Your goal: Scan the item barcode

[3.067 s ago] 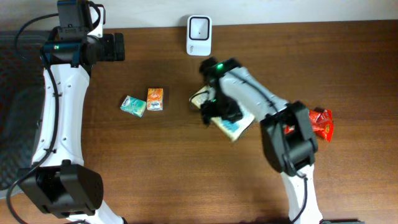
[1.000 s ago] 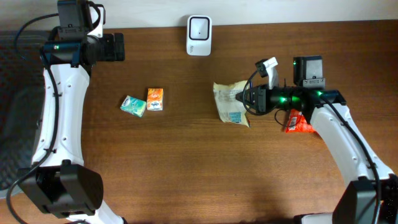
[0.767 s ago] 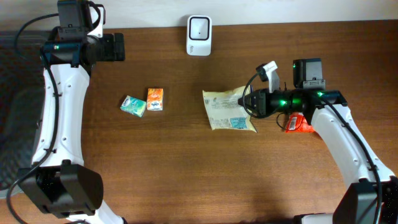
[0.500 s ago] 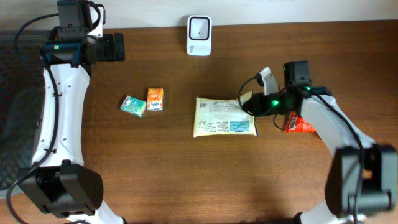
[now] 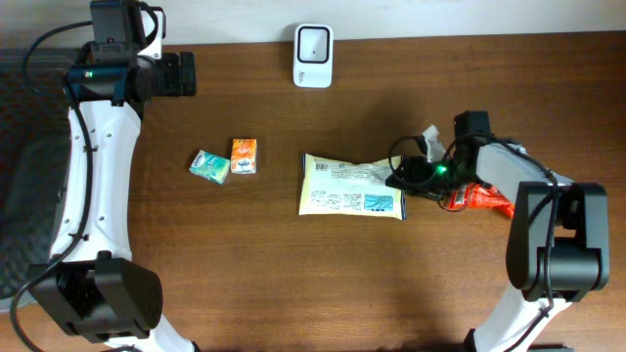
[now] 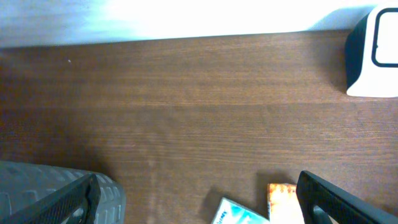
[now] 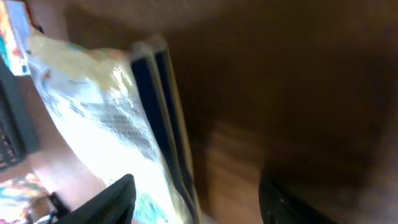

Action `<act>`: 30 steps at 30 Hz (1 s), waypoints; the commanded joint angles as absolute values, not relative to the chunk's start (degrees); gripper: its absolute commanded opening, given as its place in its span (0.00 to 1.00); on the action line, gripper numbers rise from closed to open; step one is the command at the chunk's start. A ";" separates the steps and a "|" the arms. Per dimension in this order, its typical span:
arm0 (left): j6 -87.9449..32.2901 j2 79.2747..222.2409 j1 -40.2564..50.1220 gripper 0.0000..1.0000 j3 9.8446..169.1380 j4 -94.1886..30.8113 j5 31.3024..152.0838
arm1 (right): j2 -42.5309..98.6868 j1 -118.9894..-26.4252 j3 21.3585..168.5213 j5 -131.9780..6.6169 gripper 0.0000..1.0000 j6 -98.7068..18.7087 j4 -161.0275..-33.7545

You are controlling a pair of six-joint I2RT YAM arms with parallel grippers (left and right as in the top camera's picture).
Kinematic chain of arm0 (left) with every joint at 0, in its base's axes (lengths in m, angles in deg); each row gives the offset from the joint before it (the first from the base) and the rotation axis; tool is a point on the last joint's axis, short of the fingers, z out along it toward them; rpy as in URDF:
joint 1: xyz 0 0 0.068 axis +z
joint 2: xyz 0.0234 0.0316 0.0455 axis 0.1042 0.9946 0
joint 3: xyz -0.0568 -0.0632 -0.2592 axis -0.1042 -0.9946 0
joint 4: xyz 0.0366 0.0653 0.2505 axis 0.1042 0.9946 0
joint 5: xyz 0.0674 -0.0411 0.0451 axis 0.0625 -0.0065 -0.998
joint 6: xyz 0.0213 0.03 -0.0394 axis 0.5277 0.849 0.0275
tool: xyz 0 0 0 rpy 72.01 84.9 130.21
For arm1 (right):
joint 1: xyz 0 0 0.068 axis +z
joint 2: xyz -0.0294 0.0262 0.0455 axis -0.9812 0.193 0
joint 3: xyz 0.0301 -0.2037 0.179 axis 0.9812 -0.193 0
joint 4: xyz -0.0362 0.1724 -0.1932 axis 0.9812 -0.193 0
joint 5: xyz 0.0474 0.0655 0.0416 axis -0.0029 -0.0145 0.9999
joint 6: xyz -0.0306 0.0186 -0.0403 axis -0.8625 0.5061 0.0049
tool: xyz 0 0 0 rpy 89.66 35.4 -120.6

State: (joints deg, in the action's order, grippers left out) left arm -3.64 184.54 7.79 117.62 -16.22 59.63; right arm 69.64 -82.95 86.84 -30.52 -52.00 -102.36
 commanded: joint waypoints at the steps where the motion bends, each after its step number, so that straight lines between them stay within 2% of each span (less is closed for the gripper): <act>1: -3.80 183.38 7.81 0.99 117.73 -16.33 60.22 | 70.29 -82.05 86.60 -31.50 0.67 -51.39 -104.72; 6: -3.80 183.38 7.81 0.99 117.71 -16.33 60.22 | 75.04 -75.67 85.97 -30.93 0.69 -43.87 -99.74; 9: -3.80 183.38 7.81 0.99 117.73 -16.33 60.22 | 79.63 -72.32 86.08 -27.68 0.64 -38.16 -92.83; 10: -3.80 183.38 7.81 0.99 117.73 -16.33 60.22 | 81.27 -71.73 86.51 -26.26 0.60 -36.24 -90.95; 12: -3.80 183.38 7.81 0.99 117.73 -16.33 60.22 | 82.36 -71.84 87.06 -25.88 0.36 -34.62 -90.10; 13: -3.80 183.38 7.81 0.99 117.71 -16.33 60.22 | 82.40 -72.22 87.08 -25.91 0.17 -33.86 -89.82; 14: -3.80 183.38 7.81 0.99 117.73 -16.33 60.22 | 82.38 -72.70 87.08 -25.80 0.04 -33.84 -89.82; 22: -3.80 183.38 7.81 0.99 117.71 -16.33 60.22 | 80.09 -74.53 87.41 -20.70 0.04 -36.22 -88.07; 30: -3.80 183.38 7.81 0.99 117.71 -16.33 60.22 | 61.86 -74.44 87.52 -15.48 0.04 -50.27 -89.10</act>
